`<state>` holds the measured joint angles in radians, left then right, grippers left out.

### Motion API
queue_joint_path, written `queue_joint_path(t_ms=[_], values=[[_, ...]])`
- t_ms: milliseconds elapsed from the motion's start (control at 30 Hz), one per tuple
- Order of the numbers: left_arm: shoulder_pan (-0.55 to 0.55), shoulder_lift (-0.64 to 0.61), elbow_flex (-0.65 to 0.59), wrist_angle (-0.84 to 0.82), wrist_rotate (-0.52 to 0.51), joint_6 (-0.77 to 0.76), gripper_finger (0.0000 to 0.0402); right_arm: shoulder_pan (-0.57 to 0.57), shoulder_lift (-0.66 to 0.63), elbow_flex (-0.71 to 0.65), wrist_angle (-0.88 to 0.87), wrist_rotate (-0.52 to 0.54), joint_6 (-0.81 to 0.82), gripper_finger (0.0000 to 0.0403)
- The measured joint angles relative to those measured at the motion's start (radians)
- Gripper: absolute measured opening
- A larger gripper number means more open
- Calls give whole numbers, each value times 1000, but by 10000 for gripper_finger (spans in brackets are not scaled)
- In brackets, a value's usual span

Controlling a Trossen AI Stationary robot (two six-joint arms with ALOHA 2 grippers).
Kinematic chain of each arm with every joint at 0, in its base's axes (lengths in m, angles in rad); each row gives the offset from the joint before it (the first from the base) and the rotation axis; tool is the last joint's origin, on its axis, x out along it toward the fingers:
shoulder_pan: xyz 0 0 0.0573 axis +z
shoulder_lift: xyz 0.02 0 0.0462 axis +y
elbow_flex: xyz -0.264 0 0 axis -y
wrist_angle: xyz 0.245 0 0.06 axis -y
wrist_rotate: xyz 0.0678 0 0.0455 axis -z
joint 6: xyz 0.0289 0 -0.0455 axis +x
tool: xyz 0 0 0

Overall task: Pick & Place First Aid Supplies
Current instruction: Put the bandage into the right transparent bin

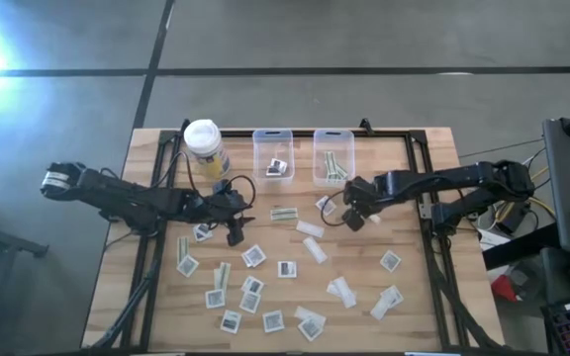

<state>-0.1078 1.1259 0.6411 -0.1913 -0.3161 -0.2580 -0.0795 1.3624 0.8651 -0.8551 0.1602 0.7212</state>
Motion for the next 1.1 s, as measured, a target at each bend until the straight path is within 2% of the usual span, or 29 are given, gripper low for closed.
queue_joint_path(t_ms=[433,700,933,1100], values=[[0,0,0,0,0,0,165,-4,-1,208,90,6,-275,8],[0,0,0,-1,0,0,165,-36,-2,311,211,114,-439,8],[0,0,0,-4,0,0,165,-106,-2,329,363,304,-523,8],[0,0,0,-4,0,0,165,-174,-2,291,450,321,-514,8]])
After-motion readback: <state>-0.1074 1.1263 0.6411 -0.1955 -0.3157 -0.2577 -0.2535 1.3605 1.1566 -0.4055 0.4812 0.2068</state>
